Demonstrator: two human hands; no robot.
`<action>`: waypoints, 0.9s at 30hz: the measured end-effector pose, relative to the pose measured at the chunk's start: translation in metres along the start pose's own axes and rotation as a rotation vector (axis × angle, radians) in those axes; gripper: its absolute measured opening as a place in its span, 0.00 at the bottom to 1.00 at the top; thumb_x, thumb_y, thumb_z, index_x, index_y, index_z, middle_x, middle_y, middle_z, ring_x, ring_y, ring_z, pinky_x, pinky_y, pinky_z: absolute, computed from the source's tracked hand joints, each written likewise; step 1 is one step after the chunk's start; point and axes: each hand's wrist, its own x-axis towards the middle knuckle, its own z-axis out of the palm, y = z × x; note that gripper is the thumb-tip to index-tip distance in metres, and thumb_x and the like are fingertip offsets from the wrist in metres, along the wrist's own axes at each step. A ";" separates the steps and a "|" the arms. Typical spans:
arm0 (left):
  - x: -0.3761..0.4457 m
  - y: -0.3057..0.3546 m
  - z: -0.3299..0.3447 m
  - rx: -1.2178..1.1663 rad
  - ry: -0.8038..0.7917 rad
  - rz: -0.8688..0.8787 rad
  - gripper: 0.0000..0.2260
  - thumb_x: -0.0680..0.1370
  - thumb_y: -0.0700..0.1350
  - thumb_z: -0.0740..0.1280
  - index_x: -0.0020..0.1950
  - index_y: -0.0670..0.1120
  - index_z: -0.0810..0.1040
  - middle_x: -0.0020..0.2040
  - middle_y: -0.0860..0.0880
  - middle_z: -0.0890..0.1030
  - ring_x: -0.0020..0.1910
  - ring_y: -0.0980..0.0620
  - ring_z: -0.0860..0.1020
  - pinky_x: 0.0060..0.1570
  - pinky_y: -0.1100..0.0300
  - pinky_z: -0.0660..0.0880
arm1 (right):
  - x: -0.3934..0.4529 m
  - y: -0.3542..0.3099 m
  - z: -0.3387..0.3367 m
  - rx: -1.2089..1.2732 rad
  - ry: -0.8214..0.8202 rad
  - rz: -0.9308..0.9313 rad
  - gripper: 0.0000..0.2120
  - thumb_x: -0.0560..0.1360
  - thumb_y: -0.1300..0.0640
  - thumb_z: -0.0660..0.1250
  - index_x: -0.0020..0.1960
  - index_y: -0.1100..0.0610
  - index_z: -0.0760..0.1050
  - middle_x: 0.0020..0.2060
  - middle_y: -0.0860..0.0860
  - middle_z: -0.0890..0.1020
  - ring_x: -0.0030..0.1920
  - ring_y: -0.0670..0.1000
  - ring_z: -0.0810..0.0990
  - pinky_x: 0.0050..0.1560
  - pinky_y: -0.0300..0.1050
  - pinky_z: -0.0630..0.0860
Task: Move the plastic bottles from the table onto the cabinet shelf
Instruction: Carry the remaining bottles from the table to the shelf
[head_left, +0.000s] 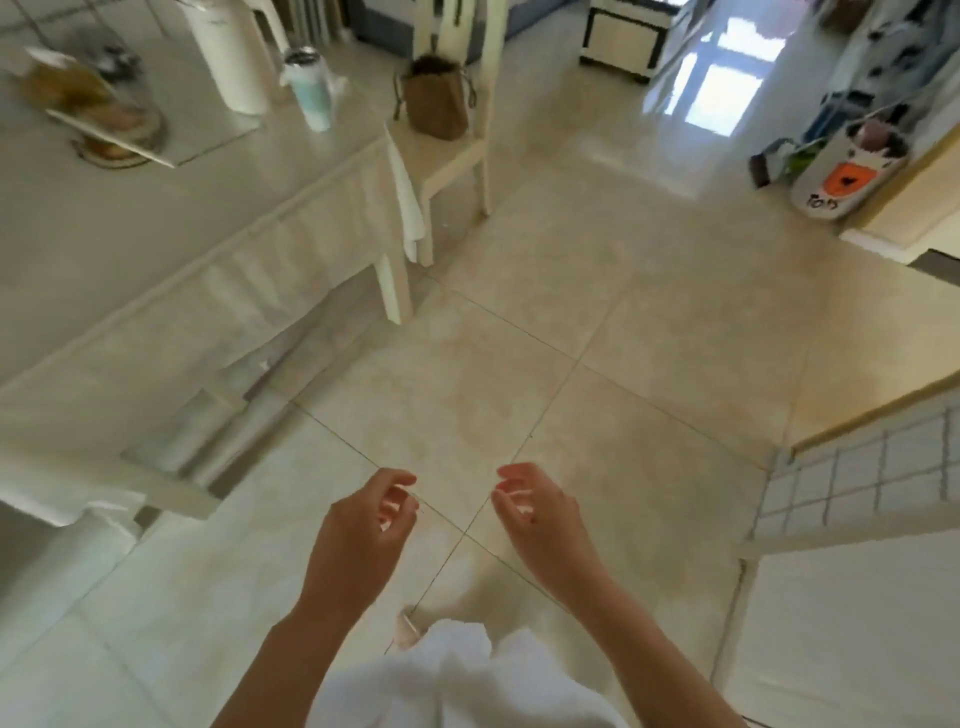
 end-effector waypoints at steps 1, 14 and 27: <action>0.005 -0.016 -0.017 -0.003 0.018 -0.050 0.06 0.77 0.44 0.67 0.54 0.51 0.79 0.40 0.55 0.84 0.41 0.59 0.82 0.45 0.60 0.80 | 0.010 -0.012 0.017 0.000 -0.033 -0.008 0.11 0.77 0.55 0.65 0.59 0.52 0.74 0.50 0.46 0.81 0.50 0.44 0.81 0.52 0.39 0.77; 0.050 -0.153 -0.157 -0.152 0.292 -0.470 0.05 0.78 0.45 0.66 0.50 0.53 0.79 0.40 0.55 0.85 0.41 0.61 0.82 0.41 0.67 0.76 | 0.118 -0.133 0.189 -0.174 -0.452 -0.174 0.12 0.78 0.53 0.63 0.61 0.51 0.73 0.51 0.45 0.81 0.52 0.41 0.79 0.53 0.34 0.74; 0.203 -0.185 -0.235 -0.251 0.356 -0.591 0.08 0.76 0.42 0.65 0.51 0.53 0.78 0.44 0.52 0.84 0.43 0.55 0.83 0.46 0.58 0.78 | 0.294 -0.259 0.264 -0.259 -0.614 -0.350 0.13 0.78 0.54 0.63 0.61 0.55 0.74 0.51 0.48 0.81 0.51 0.46 0.80 0.53 0.37 0.75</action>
